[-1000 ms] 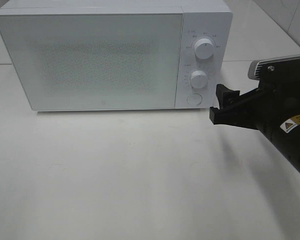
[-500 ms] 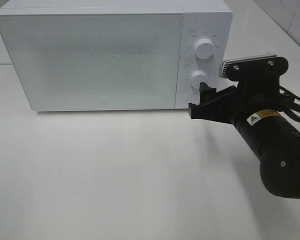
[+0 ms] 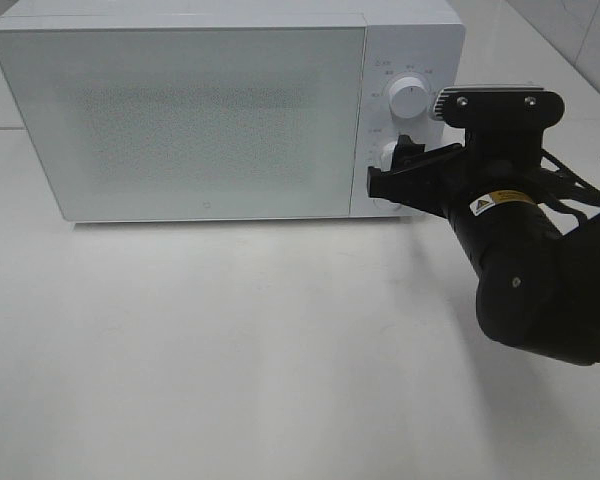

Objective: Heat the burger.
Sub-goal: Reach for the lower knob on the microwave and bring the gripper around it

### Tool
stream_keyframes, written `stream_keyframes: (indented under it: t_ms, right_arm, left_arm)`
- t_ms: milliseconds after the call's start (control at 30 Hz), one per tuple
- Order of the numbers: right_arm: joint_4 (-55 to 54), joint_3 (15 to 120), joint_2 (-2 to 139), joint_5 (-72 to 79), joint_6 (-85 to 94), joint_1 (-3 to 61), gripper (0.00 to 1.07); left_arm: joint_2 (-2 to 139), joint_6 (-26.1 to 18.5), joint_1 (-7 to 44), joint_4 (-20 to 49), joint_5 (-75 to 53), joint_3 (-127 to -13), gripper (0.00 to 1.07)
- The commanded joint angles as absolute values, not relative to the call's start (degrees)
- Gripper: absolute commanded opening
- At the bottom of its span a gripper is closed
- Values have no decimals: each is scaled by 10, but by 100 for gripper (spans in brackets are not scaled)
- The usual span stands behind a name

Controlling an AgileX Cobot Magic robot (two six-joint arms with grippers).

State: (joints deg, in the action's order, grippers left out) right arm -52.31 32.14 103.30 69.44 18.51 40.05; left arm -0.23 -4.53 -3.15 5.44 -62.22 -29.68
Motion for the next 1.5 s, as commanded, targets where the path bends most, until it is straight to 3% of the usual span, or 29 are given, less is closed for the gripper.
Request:
stream_keyframes:
  t_ms: [33,1500]
  right_arm:
    - [-529,335,1042,708,184,402,76]
    - [-505,460,1185,734,182,374,76]
  left_arm:
    - [-15,-45,-33,56,-615,-296,98]
    - [-11,-45,-33,56,-615,-296,98]
